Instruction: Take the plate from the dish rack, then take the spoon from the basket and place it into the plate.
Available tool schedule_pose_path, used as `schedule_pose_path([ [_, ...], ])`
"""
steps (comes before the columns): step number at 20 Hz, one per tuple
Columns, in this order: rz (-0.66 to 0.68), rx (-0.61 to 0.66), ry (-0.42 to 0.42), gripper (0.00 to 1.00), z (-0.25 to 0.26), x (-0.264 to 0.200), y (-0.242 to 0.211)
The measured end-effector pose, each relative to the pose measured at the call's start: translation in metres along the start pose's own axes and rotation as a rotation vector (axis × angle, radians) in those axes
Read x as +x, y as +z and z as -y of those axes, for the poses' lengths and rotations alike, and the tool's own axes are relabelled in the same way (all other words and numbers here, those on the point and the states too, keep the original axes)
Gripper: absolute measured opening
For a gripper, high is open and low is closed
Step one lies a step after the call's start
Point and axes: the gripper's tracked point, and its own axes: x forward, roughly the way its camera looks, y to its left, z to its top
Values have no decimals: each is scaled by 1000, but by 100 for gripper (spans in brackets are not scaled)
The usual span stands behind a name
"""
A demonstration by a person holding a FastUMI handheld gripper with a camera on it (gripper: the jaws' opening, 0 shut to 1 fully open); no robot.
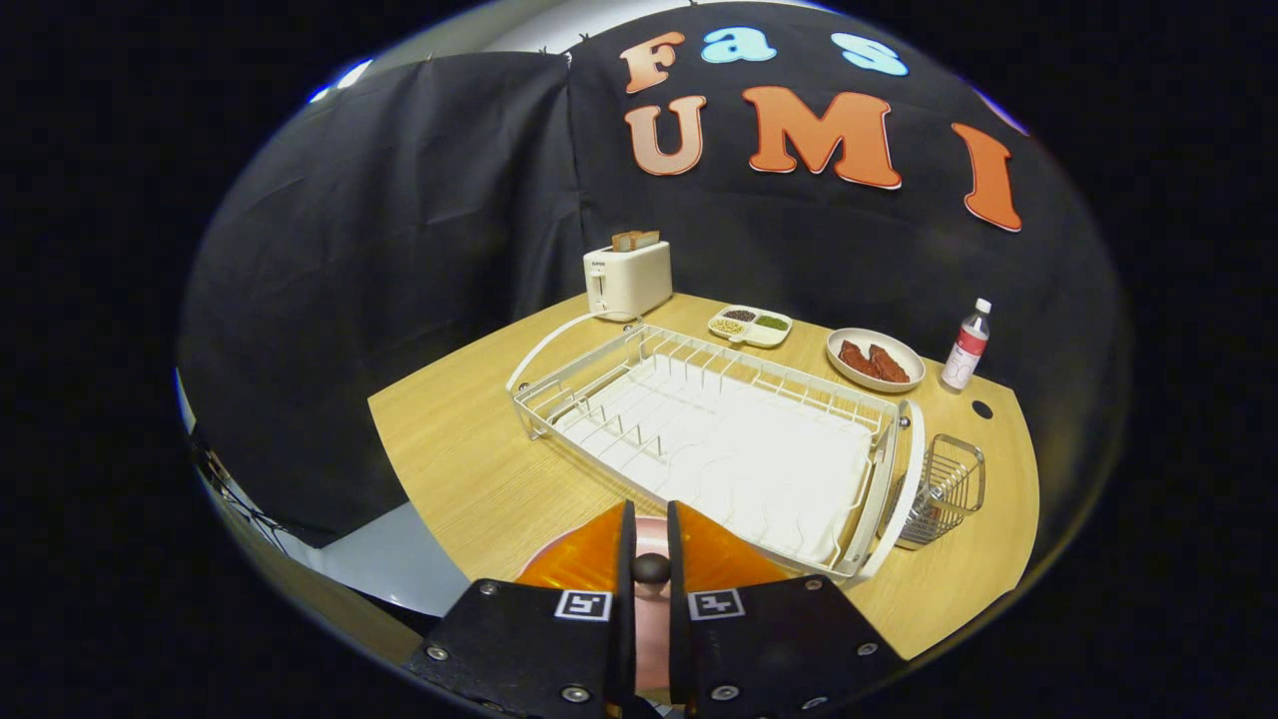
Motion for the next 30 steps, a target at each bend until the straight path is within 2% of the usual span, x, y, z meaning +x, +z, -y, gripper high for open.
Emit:
schedule_pose_path([
  [5, -56, 71, -19, 15, 14, -17, -27],
  [11, -137, 151, -85, 18, 31, -22, -66],
  [16, -145, 173, -108, 20, 38, -22, -65],
  [19, -106, 175, -141, 23, 49, -30, -44],
  [22, -25, 171, -186, 30, 65, -40, -3],
  [27, 173, 133, -284, 51, 98, -73, 85],
  [30, 302, 83, -389, 61, 125, -100, 133],
])
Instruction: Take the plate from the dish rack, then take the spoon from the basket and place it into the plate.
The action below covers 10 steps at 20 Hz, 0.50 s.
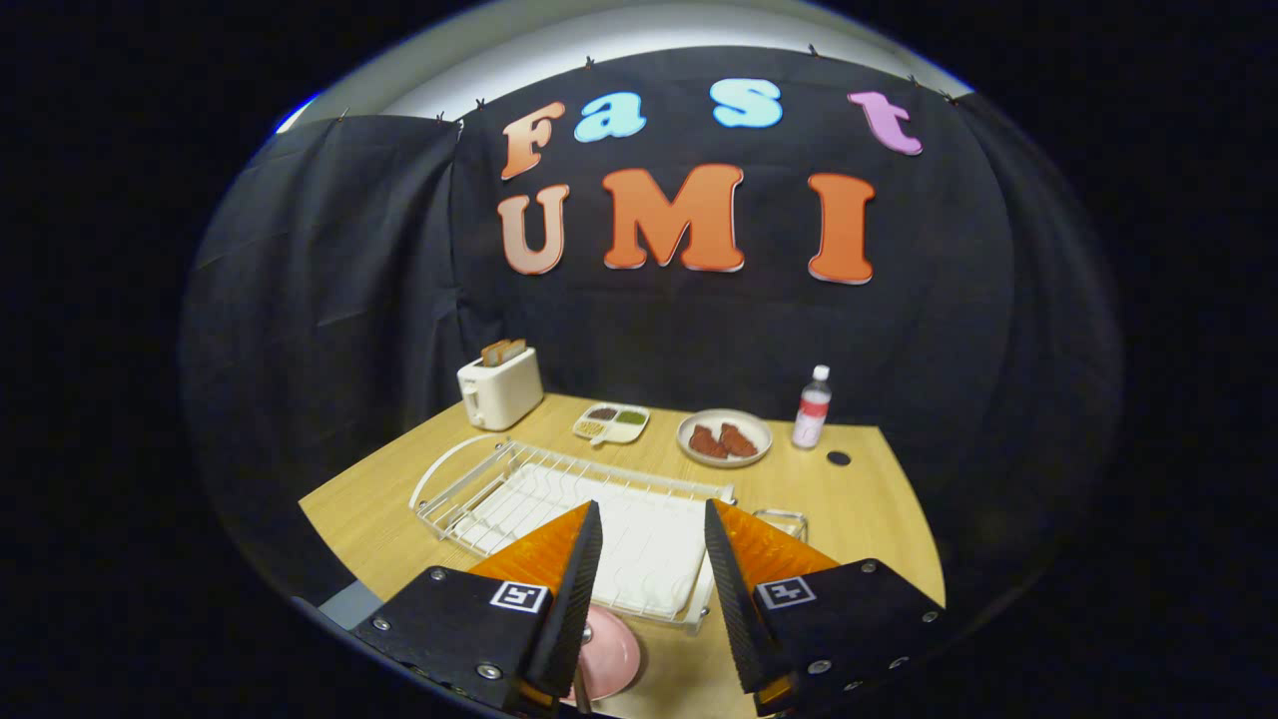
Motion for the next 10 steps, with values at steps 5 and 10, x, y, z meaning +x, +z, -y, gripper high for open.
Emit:
schedule_pose_path([
  [5, 159, -17, -82, 76, 20, -14, 69],
  [10, 290, 6, -130, 84, 32, -27, 120],
])
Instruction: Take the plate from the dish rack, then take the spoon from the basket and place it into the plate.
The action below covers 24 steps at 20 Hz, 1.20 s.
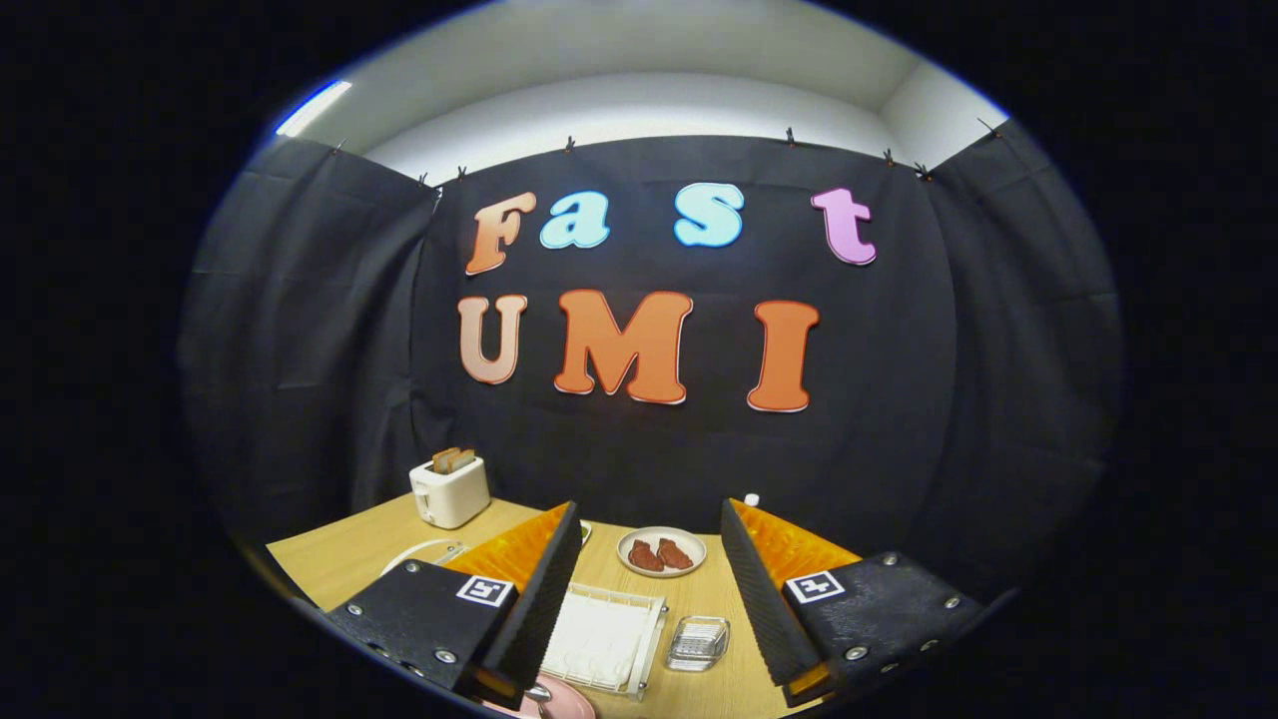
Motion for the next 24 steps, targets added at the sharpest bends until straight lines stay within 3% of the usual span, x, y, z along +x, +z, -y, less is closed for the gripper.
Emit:
schedule_pose_path([
  [10, 160, -22, -47, 92, 12, -6, 55],
  [24, 214, -38, -20, 93, 1, -1, 68],
])
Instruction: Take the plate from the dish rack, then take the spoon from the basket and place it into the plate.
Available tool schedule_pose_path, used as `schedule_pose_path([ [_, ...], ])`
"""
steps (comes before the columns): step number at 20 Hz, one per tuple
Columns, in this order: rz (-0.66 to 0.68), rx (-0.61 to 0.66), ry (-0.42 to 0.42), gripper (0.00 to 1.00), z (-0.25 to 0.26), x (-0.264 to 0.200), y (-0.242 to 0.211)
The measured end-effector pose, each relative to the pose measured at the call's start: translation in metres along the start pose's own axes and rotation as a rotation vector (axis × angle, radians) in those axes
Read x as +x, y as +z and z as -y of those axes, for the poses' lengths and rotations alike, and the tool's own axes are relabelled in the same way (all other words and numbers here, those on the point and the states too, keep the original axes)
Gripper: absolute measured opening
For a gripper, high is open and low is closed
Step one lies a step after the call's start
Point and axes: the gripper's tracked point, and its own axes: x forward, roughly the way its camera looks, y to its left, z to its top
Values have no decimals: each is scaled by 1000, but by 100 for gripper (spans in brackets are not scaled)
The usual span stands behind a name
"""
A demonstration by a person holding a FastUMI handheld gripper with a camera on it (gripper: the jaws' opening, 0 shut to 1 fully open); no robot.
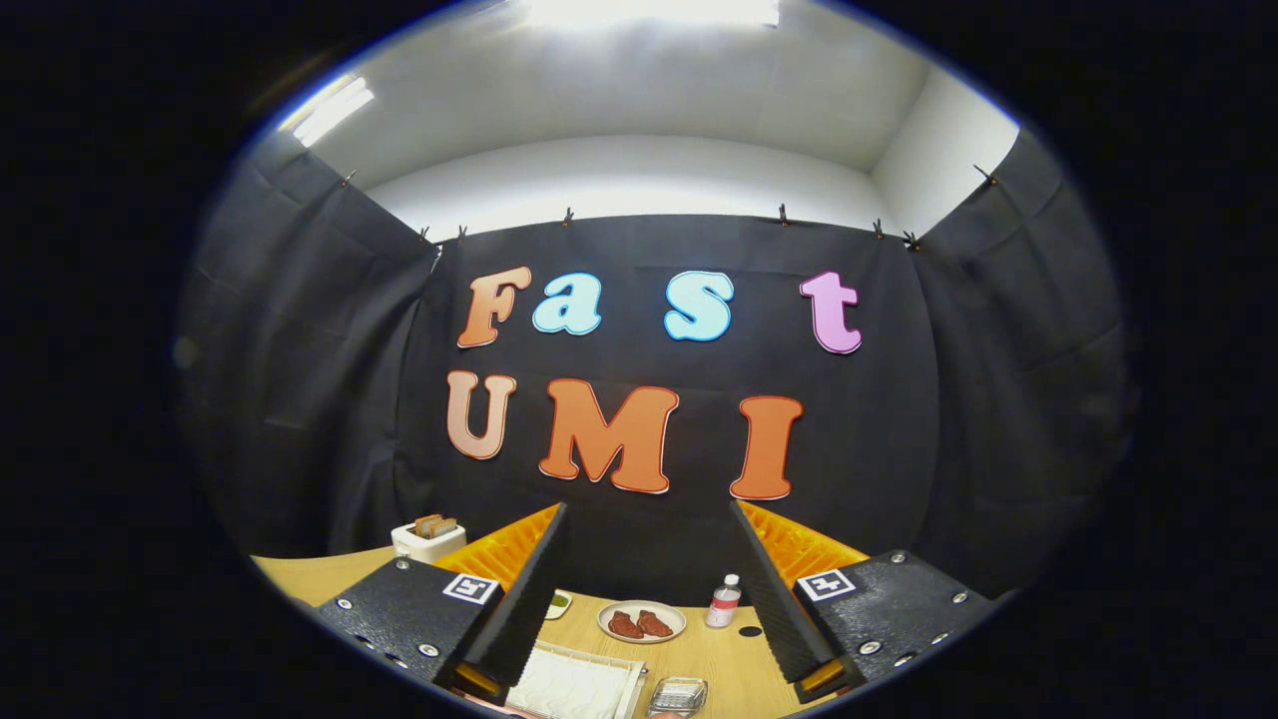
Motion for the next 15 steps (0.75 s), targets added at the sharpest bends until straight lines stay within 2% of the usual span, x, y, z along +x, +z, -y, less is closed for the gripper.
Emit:
schedule_pose_path([
  [15, 56, -25, 13, 95, -8, -3, 7],
])
